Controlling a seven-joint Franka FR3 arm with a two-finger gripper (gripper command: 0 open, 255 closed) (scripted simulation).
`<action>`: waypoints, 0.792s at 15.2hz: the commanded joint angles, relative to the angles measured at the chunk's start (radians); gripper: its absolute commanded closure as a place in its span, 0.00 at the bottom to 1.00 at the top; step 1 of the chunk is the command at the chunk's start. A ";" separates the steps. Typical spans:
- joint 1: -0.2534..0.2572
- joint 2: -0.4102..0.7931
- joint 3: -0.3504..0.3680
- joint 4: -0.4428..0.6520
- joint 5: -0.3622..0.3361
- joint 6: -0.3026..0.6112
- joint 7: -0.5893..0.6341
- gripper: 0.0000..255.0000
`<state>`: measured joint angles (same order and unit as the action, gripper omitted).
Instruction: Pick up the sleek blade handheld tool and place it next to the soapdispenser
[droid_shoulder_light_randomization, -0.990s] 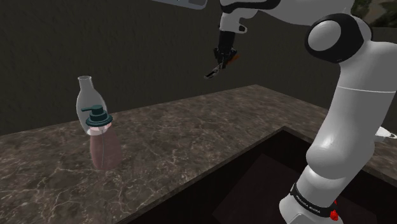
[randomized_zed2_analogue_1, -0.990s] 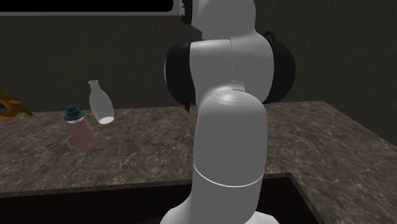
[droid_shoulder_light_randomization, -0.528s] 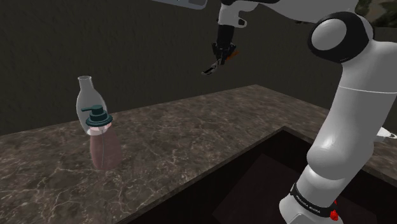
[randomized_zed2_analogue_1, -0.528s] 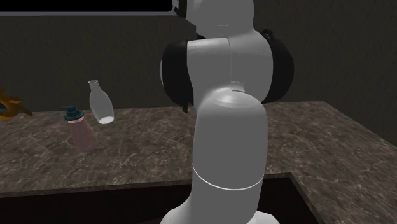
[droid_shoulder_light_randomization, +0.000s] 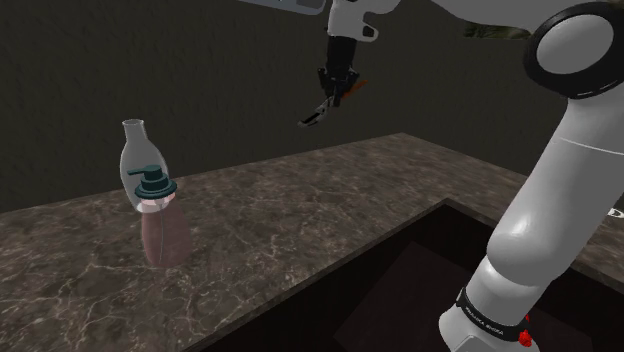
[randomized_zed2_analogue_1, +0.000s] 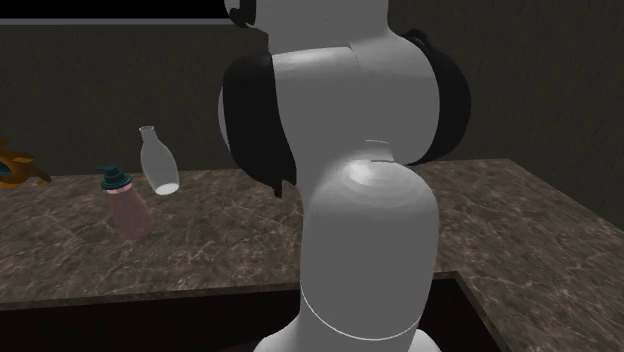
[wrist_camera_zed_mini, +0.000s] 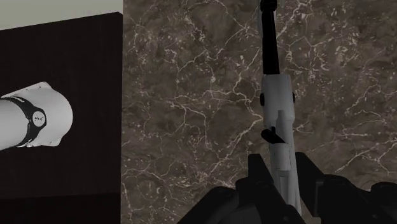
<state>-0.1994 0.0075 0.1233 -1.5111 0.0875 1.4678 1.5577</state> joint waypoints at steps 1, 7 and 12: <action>0.021 -0.028 0.021 -0.031 0.006 0.006 0.043 1.00; 0.086 -0.081 0.091 -0.094 0.024 0.031 0.178 1.00; 0.140 -0.096 0.156 -0.112 0.036 0.047 0.296 1.00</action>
<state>-0.0712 -0.0886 0.2648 -1.6197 0.1216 1.5085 1.8254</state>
